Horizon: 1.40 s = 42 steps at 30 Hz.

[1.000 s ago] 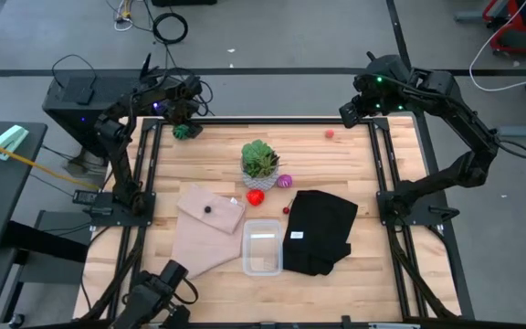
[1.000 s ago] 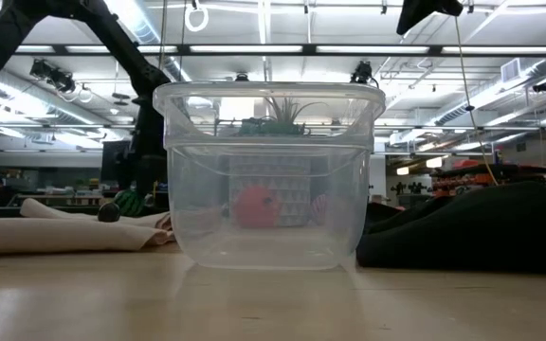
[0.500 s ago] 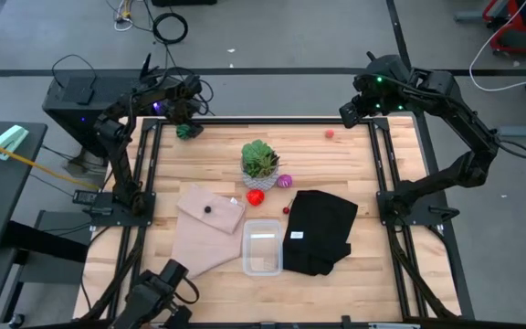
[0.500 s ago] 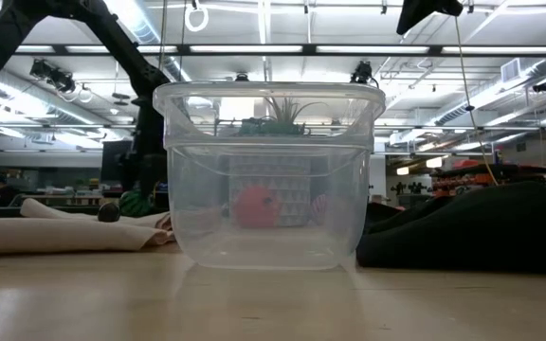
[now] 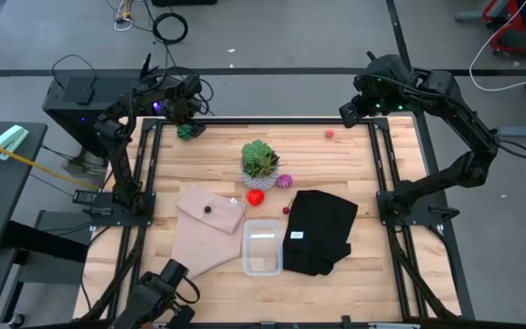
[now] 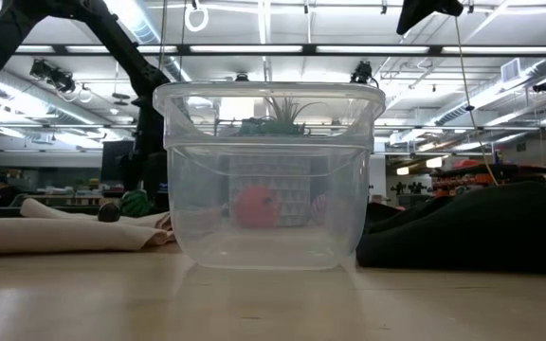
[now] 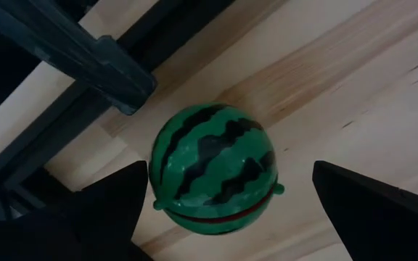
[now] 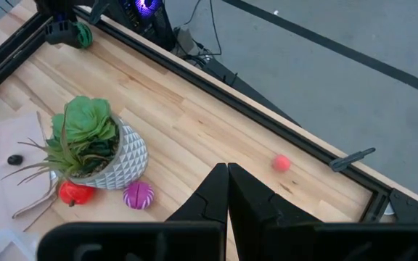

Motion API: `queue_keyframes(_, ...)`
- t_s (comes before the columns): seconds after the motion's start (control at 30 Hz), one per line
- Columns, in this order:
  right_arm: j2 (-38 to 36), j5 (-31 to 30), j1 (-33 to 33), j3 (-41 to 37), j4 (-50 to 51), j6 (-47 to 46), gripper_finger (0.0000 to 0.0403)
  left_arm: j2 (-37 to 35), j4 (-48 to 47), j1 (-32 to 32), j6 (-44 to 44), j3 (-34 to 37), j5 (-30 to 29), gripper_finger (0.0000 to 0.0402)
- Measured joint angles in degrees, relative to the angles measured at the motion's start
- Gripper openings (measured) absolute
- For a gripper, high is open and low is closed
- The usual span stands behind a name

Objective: Pick and placing Produce into tupperware
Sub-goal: Put the green watermelon into the transparent container

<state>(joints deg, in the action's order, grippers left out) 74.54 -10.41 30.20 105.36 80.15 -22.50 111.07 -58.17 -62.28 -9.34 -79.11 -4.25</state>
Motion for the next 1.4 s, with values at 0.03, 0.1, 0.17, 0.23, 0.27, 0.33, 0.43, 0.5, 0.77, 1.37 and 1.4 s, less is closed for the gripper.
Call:
queue_keyframes(0.03,0.0,0.0,0.0,0.0,0.0,-0.01,0.0014,0.0,0.0,0.0,0.29,0.0,0.0,0.0398)
queue_keyframes(0.1,0.0,0.0,0.0,0.0,0.02,-0.01,0.0014,0.0,0.1,-0.02,1.12,0.0,0.0,0.0398)
queue_keyframes(0.17,0.0,0.0,0.0,0.0,0.0,-0.03,0.0014,0.1,0.13,-0.02,1.17,0.0,0.0,0.0397)
queue_keyframes(0.23,0.0,0.0,0.0,0.0,0.01,-0.03,0.0014,0.61,-0.05,-0.02,1.31,0.0,0.0,0.0394)
queue_keyframes(0.27,0.0,0.0,0.0,0.0,0.0,-0.03,0.0014,1.02,-0.27,0.01,1.61,0.0,0.01,0.0391)
queue_keyframes(0.33,0.0,0.0,0.0,0.0,0.01,-0.03,0.0014,2.09,-0.59,0.29,2.83,0.0,0.03,0.0386)
queue_keyframes(0.43,-0.01,0.0,0.0,0.0,-0.01,-0.03,0.0014,4.03,-1.61,1.07,3.08,0.0,0.04,0.0378)
queue_keyframes(0.5,-0.02,0.0,0.0,0.0,0.0,0.02,0.0014,4.95,-1.64,1.8,3.12,0.02,0.04,0.0375)
queue_keyframes(0.77,-0.02,0.0,0.01,0.0,-0.01,0.08,0.0014,5.99,0.16,4.03,2.75,0.02,0.04,0.037)
queue_keyframes(1.37,-0.02,-0.02,0.0,0.0,-0.01,0.61,0.0014,5.81,0.63,5.89,3.37,0.02,0.04,0.0299)
queue_keyframes(1.4,-0.02,-0.02,0.0,0.0,-0.01,0.61,0.0014,5.81,0.61,6.0,3.72,0.02,0.04,0.0296)
